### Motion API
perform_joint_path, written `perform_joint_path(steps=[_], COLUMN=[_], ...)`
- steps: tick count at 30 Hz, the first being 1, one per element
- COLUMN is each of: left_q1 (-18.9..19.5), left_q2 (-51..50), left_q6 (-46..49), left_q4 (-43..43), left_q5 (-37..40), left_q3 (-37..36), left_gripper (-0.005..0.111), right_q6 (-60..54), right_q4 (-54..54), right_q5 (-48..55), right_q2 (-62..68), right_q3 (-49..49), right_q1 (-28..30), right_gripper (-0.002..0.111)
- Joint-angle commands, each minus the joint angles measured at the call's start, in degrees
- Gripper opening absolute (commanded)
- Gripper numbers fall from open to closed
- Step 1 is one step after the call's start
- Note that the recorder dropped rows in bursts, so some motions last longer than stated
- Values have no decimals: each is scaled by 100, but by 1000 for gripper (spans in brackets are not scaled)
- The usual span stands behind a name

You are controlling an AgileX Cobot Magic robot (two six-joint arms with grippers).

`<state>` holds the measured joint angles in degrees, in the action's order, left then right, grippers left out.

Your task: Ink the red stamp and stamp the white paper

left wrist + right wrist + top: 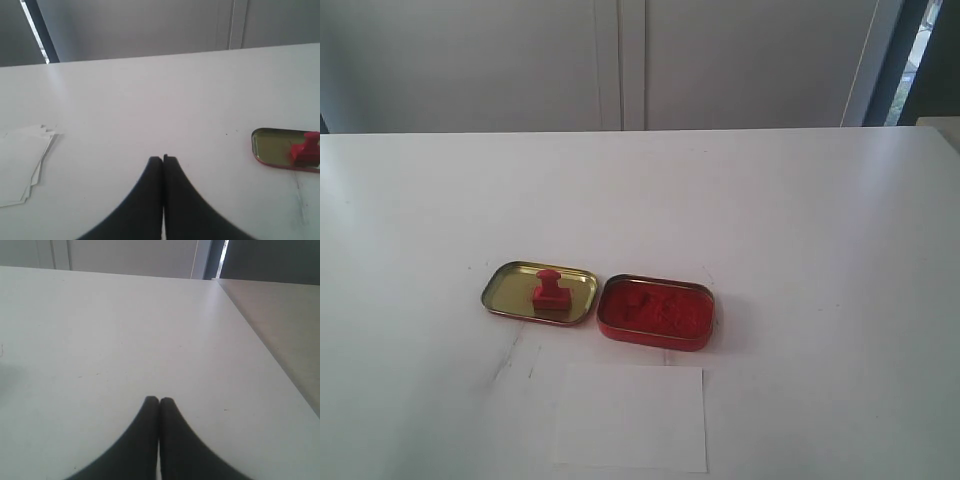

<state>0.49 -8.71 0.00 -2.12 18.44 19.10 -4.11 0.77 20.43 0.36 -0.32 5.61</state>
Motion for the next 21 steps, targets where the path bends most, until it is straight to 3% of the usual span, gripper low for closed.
perform_joint_path(steps=[1,12,21], left_q1=[2,2,2], left_q2=[-440,-534,-1788], left_q6=[0,0,147], left_q4=[-62,-85,-85], left_q5=[207,-413,594], left_q3=[386,438,1600], left_gripper=[0,0,0], right_q6=[1,1,1], right_q4=[-47,-47,-47], right_q5=[-81,-81,-81], right_q2=[-36,-36,-36], right_q3=[32,32,32], right_q1=[18,18,18], right_gripper=[0,0,0])
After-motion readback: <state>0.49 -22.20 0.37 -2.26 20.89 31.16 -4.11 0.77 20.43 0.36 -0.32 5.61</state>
